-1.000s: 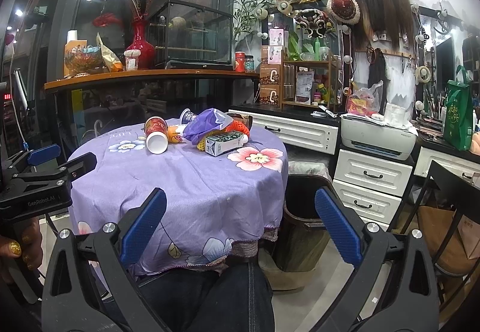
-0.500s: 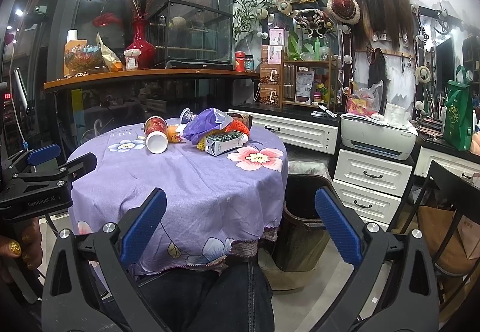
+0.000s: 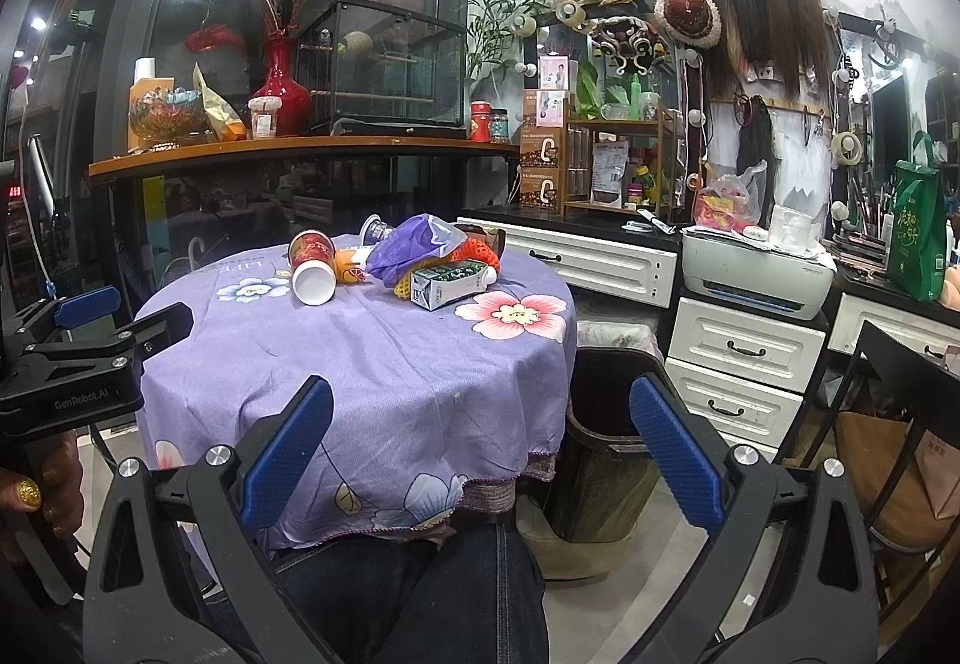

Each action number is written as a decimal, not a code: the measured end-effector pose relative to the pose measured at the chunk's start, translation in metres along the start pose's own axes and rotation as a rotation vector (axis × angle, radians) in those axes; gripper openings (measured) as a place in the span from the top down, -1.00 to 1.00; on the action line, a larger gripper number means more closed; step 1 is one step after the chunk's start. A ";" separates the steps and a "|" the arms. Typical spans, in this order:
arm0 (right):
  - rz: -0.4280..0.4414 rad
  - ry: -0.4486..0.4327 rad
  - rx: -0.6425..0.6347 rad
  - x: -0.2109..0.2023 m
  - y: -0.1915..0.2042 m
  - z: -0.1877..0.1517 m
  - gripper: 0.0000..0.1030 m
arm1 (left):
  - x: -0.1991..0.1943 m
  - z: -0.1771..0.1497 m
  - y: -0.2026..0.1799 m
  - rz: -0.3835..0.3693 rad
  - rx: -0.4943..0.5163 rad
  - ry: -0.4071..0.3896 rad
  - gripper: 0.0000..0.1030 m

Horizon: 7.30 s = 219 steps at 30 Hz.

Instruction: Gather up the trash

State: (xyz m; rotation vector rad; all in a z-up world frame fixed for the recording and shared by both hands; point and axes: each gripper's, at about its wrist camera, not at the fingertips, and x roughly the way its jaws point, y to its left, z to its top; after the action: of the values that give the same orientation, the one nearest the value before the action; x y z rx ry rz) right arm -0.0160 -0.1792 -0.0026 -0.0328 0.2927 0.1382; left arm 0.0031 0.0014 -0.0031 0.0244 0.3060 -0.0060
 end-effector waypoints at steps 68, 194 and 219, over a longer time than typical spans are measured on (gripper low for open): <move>0.229 0.220 -0.372 0.366 0.060 0.119 0.73 | 0.369 0.107 0.148 0.112 -0.243 0.649 -0.70; -0.422 0.369 0.385 0.262 -0.306 -0.062 -0.19 | 0.400 0.023 -0.320 -0.455 0.181 0.576 -0.57; -0.124 0.315 0.168 0.266 -0.177 0.017 -0.36 | 0.292 0.086 -0.129 -0.283 0.253 0.352 -0.72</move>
State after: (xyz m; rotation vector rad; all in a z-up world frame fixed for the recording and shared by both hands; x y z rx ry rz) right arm 0.2659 -0.3192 -0.0612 0.0948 0.6149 -0.0160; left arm 0.3066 -0.1299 -0.0123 0.2348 0.6572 -0.3247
